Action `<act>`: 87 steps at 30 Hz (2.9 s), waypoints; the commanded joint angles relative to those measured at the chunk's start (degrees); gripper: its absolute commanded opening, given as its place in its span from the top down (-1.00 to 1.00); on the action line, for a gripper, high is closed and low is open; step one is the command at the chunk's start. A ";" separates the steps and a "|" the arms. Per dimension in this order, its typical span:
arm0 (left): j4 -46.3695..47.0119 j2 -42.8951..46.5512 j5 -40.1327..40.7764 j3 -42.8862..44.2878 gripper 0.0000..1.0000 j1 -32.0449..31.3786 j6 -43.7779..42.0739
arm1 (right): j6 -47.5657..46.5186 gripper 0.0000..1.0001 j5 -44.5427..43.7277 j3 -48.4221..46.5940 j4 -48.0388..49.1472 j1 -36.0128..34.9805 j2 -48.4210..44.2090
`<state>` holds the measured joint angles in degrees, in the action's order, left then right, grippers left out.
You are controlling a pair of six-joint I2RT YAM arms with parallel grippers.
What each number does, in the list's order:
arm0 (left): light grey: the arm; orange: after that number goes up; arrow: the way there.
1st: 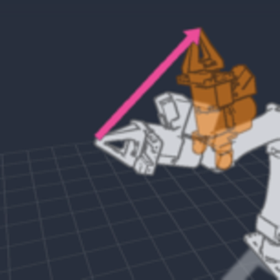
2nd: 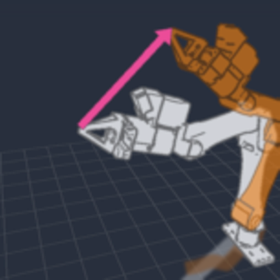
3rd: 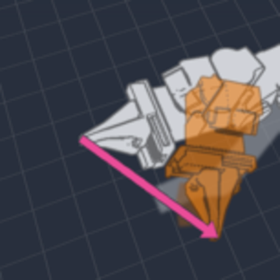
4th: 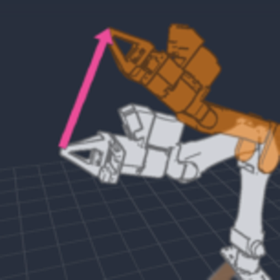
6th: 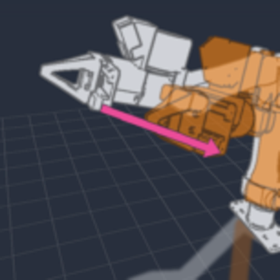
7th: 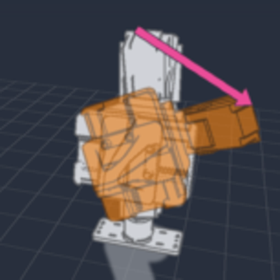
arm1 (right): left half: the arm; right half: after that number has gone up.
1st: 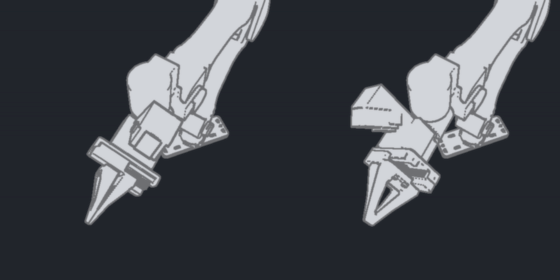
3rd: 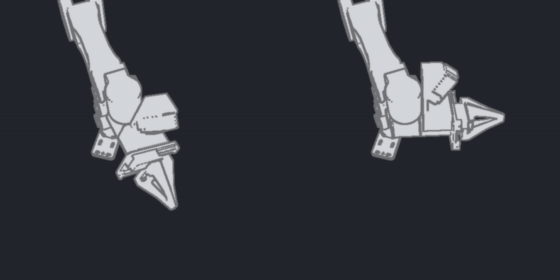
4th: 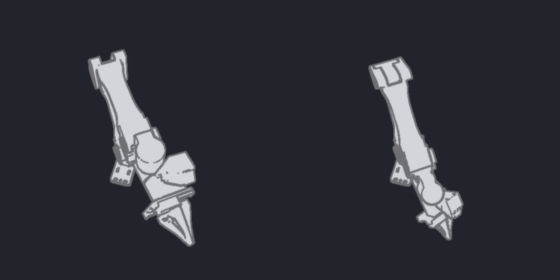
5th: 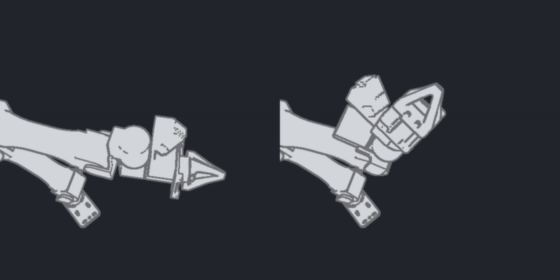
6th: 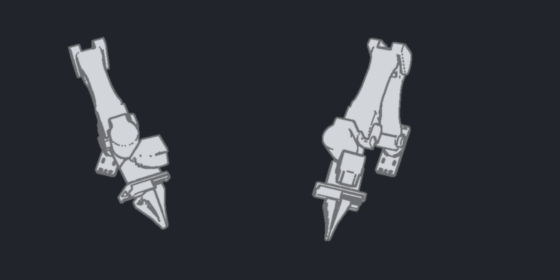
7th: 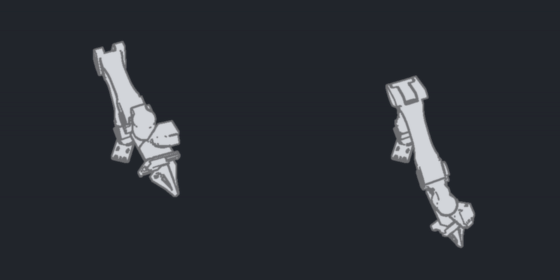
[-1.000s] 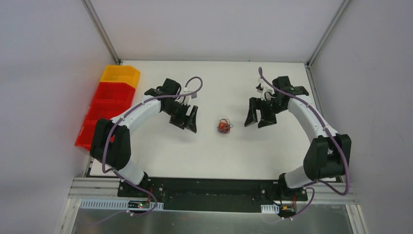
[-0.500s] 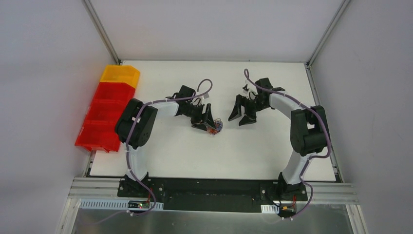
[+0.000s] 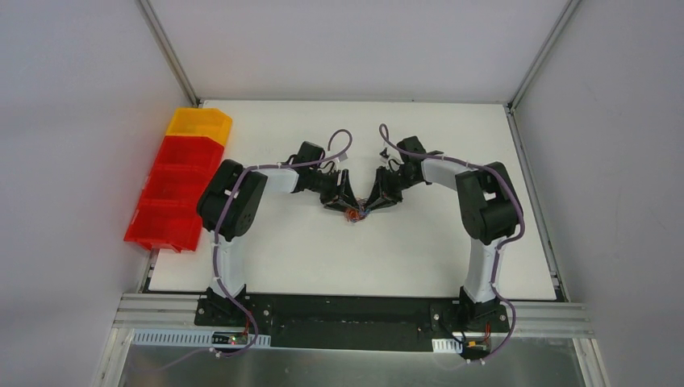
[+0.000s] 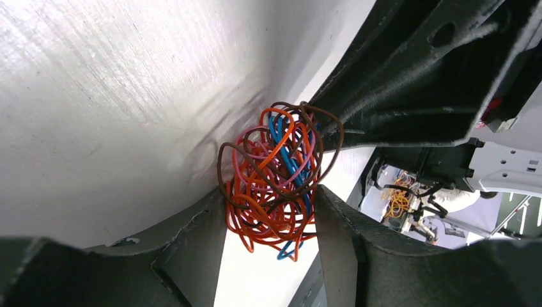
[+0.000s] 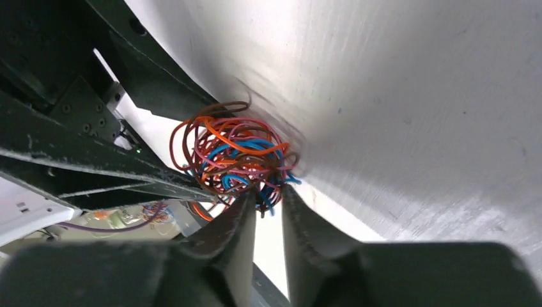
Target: Untangle the cables
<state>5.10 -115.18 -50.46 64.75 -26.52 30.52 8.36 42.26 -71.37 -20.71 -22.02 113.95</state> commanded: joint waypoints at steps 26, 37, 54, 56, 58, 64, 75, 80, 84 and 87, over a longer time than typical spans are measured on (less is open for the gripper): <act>-45.06 24.47 3.58 5.67 1.00 29.11 -32.87 | -29.75 1.00 -13.83 -3.59 -31.56 37.40 -30.83; -40.11 23.72 -6.81 11.26 1.00 9.60 -21.46 | -20.10 -0.78 7.79 -5.66 -32.93 25.24 -28.58; -32.65 18.41 -19.87 17.45 1.00 2.36 -12.91 | 0.94 0.01 10.06 -3.45 -3.50 -7.74 -22.01; -32.61 19.53 -20.10 16.42 0.98 3.35 -12.76 | -0.91 0.82 8.96 -3.79 -5.15 -7.36 -22.76; -32.56 21.23 -20.14 15.08 0.93 5.75 -12.82 | -2.39 1.00 7.52 -2.84 -6.58 -6.17 -24.93; -32.61 28.19 -14.15 9.46 -0.11 13.33 -15.21 | -2.64 1.00 7.36 0.56 -7.13 -2.44 -31.06; -30.31 26.26 -5.15 12.44 -0.48 -0.33 -15.00 | -1.51 1.00 11.82 -1.13 -7.11 -4.85 -29.64; -30.09 24.61 -5.78 12.83 0.72 1.18 -14.87 | -3.69 1.00 12.80 -0.34 -9.80 -3.29 -31.22; -30.03 27.24 -7.64 10.63 1.00 8.45 -13.96 | -9.30 1.00 8.59 0.92 -16.70 1.75 -32.41; -30.06 30.61 -8.11 7.98 1.00 14.24 -13.85 | -14.04 1.00 1.37 1.13 -20.62 7.92 -33.03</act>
<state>-25.56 -90.08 -57.08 75.20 -19.00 16.34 1.87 50.87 -70.81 -33.85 -20.62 83.88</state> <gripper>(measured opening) 0.009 0.055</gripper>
